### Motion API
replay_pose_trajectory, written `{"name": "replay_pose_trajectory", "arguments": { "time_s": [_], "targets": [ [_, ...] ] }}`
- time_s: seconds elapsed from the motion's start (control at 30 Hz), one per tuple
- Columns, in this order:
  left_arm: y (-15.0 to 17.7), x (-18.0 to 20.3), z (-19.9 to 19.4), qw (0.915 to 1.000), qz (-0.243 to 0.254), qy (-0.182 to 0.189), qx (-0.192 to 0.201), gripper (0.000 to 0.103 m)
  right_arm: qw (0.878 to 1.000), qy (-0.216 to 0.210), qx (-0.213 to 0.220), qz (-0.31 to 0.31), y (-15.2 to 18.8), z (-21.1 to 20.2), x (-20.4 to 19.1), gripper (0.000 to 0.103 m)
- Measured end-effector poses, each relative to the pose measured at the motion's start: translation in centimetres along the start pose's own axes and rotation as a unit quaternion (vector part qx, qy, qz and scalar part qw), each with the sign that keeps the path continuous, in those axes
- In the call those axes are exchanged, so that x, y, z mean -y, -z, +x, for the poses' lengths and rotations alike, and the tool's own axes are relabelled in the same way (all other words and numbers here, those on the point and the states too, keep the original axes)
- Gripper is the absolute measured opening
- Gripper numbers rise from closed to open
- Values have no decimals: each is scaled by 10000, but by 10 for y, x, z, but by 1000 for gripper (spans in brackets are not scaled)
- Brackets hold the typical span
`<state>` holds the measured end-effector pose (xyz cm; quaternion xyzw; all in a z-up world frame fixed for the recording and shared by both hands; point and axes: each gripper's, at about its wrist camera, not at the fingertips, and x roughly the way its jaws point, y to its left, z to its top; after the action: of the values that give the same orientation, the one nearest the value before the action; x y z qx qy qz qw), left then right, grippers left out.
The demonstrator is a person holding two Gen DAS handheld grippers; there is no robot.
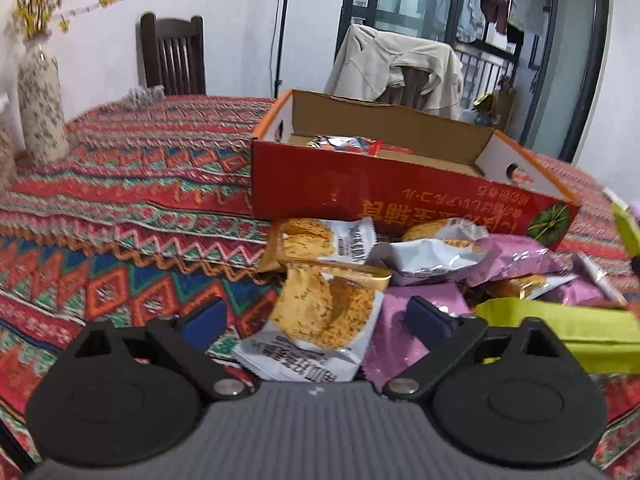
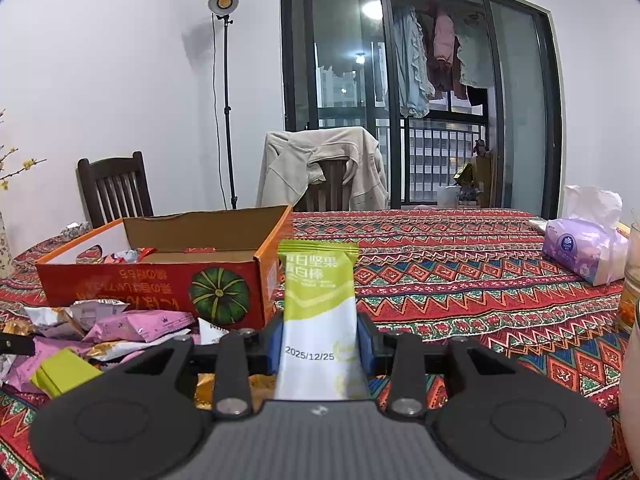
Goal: Organize snacks
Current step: 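Grasp the green-white bar packet with the right gripper while the left gripper grasps the yellow cracker bag, then carry both packets over the box and open both grippers to drop them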
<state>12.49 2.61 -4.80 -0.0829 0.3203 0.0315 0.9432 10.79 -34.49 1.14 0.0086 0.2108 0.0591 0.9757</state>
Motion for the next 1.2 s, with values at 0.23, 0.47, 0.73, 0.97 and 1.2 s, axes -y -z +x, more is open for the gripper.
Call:
{"name": "replay_pose_trajectory", "arguments": {
  "time_s": [0.23, 0.47, 0.73, 0.97, 1.2],
  "targets": [
    [1, -10, -5, 9981, -341, 505, 6, 51, 10000, -3, -9, 8, 0, -1, 0, 36],
    [2, -11, -16, 9985, -345, 396, 161, 47, 10000, 0, 20, 15, 0, -1, -1, 36],
    [1, -15, -31, 9983, -335, 288, 386, 47, 9997, 7, 225, -6, 0, -7, -3, 36],
    [-12, -11, -42, 9972, -195, 226, 686, 47, 9992, -15, 383, -99, -12, -16, -8, 36],
    [-40, -1, -45, 9948, -71, 292, 971, 47, 9976, -221, 589, -285, -43, -14, -31, 36]
  ]
}}
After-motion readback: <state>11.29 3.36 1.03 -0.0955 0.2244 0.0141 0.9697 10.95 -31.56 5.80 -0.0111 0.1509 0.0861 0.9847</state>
